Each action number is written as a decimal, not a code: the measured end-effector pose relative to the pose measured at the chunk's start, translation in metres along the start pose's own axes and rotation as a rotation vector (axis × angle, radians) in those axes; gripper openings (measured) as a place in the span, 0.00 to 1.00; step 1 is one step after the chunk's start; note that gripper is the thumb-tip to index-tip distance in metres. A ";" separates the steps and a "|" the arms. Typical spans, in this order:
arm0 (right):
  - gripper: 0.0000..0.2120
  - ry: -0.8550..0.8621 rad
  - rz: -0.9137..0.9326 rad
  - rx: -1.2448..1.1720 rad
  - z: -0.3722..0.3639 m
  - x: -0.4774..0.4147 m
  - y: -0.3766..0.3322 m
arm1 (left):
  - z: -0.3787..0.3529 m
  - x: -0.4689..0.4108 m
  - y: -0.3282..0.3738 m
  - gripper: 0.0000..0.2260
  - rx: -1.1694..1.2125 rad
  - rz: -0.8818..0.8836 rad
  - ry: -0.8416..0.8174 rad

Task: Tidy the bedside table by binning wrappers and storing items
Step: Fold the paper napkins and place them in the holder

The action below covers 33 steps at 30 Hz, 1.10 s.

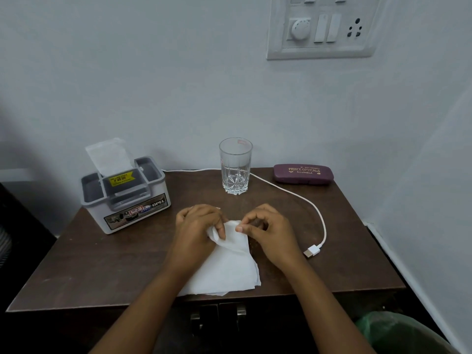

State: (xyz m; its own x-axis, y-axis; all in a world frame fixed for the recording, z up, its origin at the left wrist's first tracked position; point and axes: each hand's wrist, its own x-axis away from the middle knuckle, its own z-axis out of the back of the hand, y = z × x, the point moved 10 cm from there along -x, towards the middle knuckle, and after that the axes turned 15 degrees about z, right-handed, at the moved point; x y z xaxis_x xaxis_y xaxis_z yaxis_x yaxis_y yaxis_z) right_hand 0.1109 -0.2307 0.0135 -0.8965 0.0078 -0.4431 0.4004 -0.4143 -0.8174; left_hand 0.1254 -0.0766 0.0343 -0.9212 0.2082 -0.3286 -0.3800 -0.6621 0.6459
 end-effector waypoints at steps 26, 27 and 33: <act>0.04 -0.015 -0.057 -0.151 0.000 0.003 0.003 | 0.015 0.002 0.008 0.12 -0.060 0.013 0.143; 0.04 0.015 -0.054 -0.158 0.003 0.003 0.003 | 0.015 0.002 0.008 0.14 -0.052 0.012 0.145; 0.03 0.023 -0.033 -0.124 0.004 0.002 0.007 | 0.013 0.002 0.007 0.09 -0.046 0.014 0.117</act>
State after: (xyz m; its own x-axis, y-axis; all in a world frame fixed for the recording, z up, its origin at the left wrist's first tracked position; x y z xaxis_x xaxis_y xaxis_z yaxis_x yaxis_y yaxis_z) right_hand 0.1108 -0.2369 0.0086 -0.9054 0.0414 -0.4225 0.3924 -0.2981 -0.8701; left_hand 0.1194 -0.0716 0.0472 -0.9092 0.1151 -0.4002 -0.3610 -0.6969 0.6197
